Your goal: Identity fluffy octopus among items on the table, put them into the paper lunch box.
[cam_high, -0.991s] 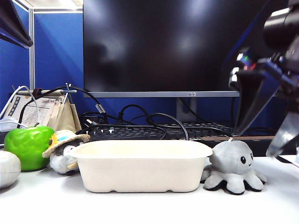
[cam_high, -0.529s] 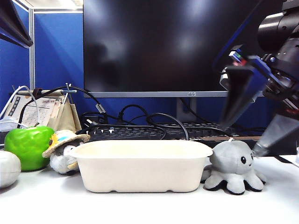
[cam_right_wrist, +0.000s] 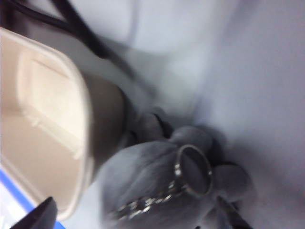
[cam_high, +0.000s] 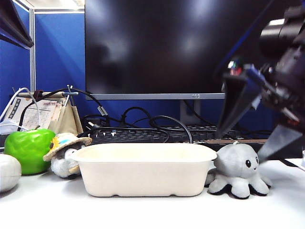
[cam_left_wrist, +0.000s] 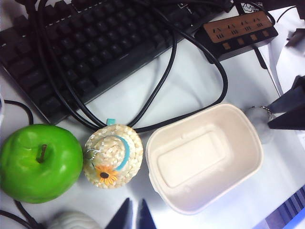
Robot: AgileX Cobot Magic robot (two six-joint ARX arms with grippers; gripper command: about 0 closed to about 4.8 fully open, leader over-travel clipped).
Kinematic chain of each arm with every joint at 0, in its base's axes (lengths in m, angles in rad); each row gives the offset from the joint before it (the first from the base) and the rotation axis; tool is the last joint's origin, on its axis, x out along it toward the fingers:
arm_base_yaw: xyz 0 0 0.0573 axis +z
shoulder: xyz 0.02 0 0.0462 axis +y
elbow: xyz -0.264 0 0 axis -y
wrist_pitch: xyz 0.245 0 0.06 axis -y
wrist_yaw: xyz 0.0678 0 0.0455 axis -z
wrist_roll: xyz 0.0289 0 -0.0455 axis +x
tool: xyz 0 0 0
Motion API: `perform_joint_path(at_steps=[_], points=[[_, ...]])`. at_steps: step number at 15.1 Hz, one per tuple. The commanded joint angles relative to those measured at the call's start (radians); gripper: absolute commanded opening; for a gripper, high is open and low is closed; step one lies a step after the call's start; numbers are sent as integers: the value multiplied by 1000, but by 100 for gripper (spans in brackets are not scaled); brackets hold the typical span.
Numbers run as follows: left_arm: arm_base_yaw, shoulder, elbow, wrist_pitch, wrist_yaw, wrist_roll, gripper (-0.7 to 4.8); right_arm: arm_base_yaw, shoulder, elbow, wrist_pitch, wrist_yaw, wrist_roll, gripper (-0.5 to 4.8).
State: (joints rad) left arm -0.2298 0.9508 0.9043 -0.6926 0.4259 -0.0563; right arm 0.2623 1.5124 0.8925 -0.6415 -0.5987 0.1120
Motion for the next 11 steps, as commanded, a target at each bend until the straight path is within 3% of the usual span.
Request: perform_joint_path(at_steps=[1, 3, 4, 7, 11], points=[[0, -2, 4, 13, 0, 4, 26, 1, 26, 5, -11, -6, 0, 428], [0, -2, 4, 13, 0, 4, 26, 1, 27, 5, -3, -6, 0, 423], [0, -2, 4, 13, 0, 4, 26, 1, 28, 5, -3, -6, 0, 389], [0, -2, 4, 13, 0, 4, 26, 1, 29, 5, 3, -5, 0, 359], [0, -2, 4, 12, 0, 4, 26, 1, 43, 5, 3, -6, 1, 358]])
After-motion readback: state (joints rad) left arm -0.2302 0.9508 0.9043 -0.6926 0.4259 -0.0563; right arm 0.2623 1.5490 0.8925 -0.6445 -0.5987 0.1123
